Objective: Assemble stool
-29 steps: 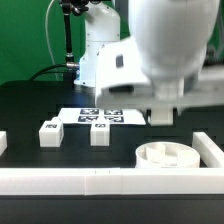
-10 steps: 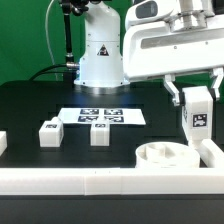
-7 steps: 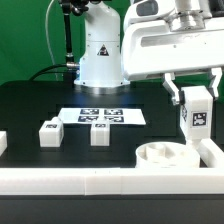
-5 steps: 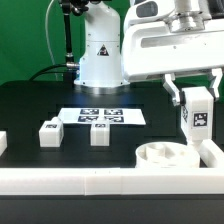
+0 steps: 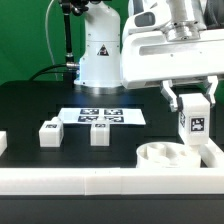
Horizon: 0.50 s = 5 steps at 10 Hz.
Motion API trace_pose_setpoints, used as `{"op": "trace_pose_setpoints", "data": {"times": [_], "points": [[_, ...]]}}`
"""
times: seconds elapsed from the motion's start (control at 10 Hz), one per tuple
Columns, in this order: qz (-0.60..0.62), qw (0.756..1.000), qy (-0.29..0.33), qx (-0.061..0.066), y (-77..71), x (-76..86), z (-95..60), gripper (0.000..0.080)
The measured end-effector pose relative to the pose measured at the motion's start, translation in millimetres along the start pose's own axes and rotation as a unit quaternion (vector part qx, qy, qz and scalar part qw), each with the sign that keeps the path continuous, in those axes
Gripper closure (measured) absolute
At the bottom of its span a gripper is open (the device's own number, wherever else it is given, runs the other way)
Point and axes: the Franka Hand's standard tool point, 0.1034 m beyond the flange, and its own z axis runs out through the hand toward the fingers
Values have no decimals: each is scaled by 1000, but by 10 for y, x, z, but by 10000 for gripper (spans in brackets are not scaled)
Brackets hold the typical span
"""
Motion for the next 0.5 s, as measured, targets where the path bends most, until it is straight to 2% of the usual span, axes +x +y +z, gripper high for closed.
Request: {"op": "trace_pose_setpoints", "data": {"times": [0.5], "points": [[-4,1000,-4,-1,28,-36,19,462]]}}
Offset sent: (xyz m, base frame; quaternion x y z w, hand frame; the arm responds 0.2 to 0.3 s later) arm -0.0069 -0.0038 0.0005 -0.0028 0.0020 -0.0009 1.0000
